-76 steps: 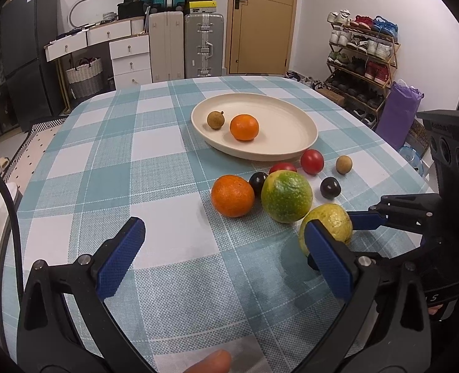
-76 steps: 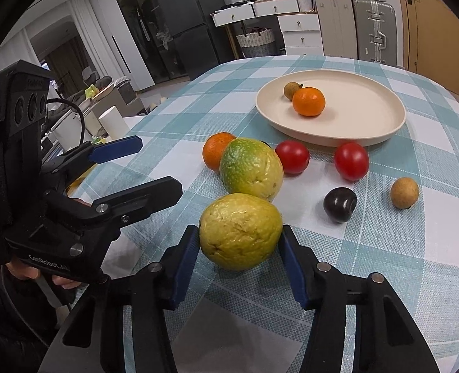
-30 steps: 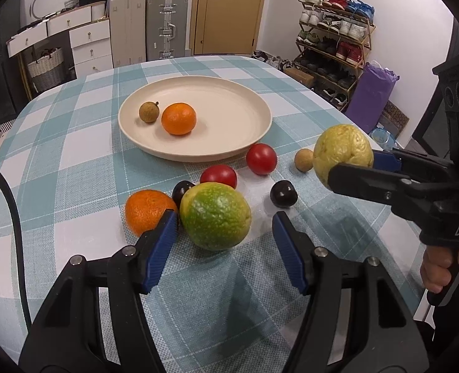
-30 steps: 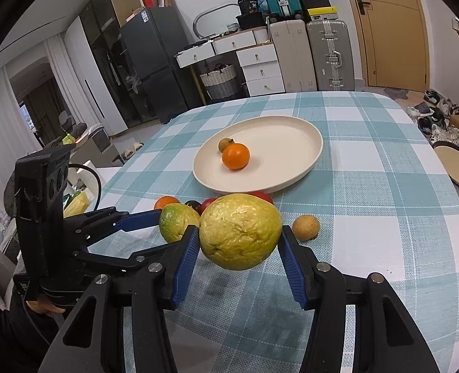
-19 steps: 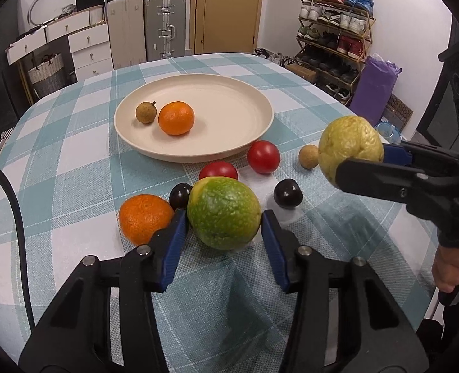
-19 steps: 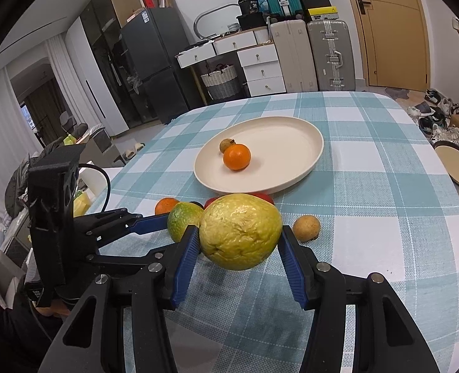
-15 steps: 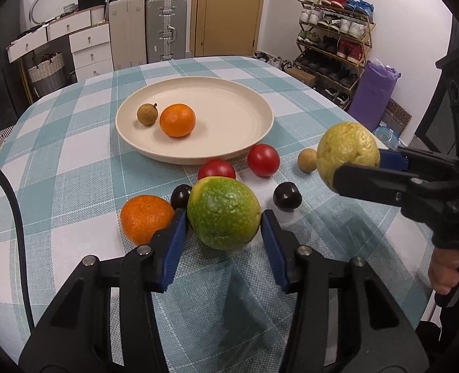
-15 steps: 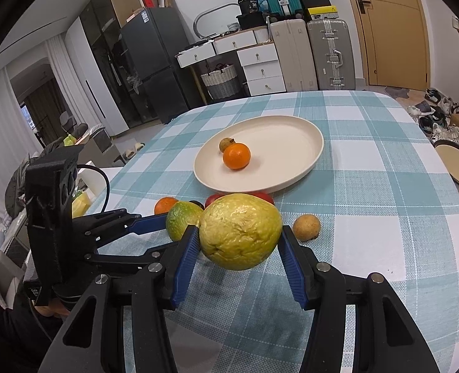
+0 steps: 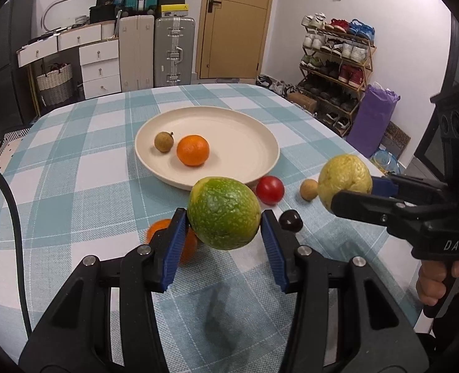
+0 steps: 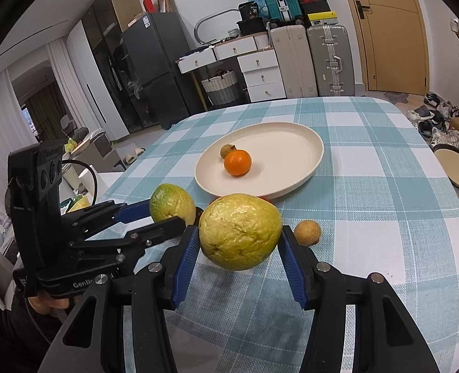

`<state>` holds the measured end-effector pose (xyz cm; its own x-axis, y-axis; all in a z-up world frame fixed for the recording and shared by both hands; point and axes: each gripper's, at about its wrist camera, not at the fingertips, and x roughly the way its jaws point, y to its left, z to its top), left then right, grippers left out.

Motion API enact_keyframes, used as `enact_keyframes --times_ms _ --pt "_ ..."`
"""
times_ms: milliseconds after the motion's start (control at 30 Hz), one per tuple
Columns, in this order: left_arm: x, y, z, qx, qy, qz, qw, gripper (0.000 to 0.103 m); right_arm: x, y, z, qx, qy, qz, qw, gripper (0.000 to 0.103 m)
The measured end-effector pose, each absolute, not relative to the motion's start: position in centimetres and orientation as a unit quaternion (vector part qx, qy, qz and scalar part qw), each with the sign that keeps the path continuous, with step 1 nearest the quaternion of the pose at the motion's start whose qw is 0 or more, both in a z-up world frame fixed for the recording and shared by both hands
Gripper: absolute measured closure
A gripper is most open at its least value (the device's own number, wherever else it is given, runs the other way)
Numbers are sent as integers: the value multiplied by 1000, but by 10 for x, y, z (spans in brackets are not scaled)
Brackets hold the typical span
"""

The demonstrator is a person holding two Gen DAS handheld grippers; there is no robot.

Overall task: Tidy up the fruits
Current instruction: 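Carry the pomelo and green citrus onto the plate and open both tools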

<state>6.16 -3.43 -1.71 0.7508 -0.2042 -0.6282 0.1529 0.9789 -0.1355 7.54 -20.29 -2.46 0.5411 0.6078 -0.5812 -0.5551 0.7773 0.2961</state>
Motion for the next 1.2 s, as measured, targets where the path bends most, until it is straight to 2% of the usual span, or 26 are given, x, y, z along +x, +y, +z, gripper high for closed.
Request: enact_keyframes --times_ms 533,1200 --pt "88 -6 9 -47 305 -68 949 58 105 -199 -15 41 339 308 888 50" --pt "151 -1 -25 -52 343 -44 937 58 162 -176 -17 51 355 295 886 50"
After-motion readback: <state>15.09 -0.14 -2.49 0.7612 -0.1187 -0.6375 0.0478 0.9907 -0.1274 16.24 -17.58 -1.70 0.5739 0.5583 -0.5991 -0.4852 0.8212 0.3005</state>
